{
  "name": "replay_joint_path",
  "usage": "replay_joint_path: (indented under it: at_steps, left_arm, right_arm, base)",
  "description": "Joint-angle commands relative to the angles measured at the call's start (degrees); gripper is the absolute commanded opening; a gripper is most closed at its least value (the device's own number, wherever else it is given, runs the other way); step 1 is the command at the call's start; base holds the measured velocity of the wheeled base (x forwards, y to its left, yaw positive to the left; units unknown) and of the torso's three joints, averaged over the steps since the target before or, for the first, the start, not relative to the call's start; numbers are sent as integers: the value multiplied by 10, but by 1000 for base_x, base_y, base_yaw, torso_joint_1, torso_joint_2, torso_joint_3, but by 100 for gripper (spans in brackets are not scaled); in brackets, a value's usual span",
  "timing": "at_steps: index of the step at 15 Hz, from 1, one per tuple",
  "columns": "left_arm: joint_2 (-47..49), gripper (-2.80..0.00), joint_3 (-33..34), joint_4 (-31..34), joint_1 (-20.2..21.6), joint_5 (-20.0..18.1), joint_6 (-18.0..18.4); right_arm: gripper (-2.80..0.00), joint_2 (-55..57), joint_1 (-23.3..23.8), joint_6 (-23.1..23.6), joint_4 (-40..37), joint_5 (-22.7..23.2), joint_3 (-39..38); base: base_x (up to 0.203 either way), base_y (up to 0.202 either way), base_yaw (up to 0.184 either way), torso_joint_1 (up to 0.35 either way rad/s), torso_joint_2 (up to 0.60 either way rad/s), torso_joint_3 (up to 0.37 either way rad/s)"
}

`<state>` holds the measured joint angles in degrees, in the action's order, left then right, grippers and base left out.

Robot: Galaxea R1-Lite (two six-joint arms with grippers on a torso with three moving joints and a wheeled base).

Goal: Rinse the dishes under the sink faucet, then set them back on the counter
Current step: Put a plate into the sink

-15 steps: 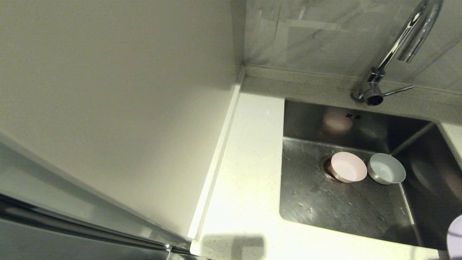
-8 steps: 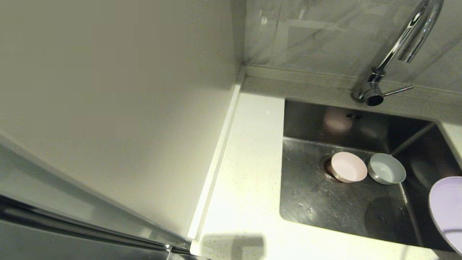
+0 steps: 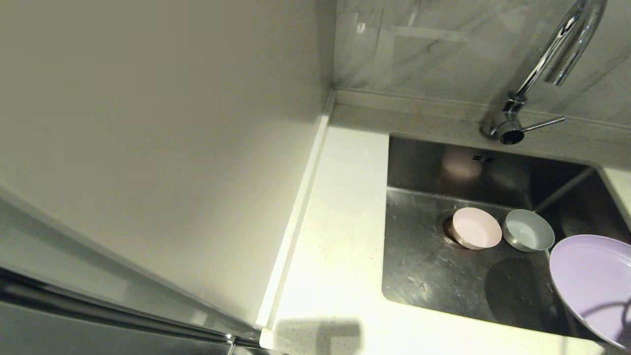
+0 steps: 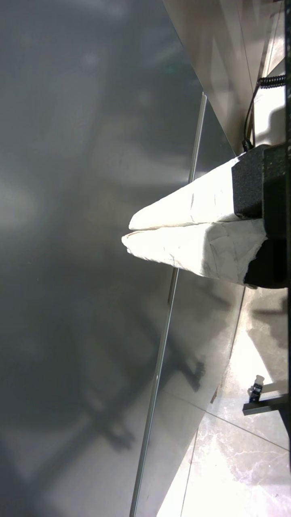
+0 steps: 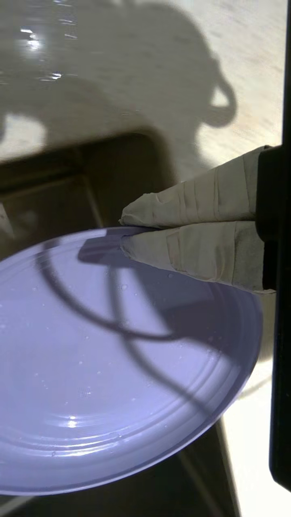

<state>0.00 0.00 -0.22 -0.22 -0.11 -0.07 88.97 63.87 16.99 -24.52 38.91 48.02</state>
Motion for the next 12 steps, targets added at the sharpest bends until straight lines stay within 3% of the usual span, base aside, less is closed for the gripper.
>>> replay_joint_path:
  at_steps: [1,5,9,12]
  left_arm:
    - [0,-280,2,0,0,0,0]
    - [0,-280,2,0,0,0,0]
    - [0,-280,2,0,0,0,0]
    - [0,-280,2,0,0,0,0]
  right_arm:
    - [-280,40,-40,-11,32,-21,6]
    - [-280,106,-102,-62,79,-75,50]
    - [-280,165,-171,-109,179,-145,58]
    - [-280,192,-214,-120,233,-189,58]
  base:
    - [0,0,0,0,0,0]
    - [0,0,0,0,0,0]
    - [0,0,0,0,0,0]
    - [0,0,0,0,0,0]
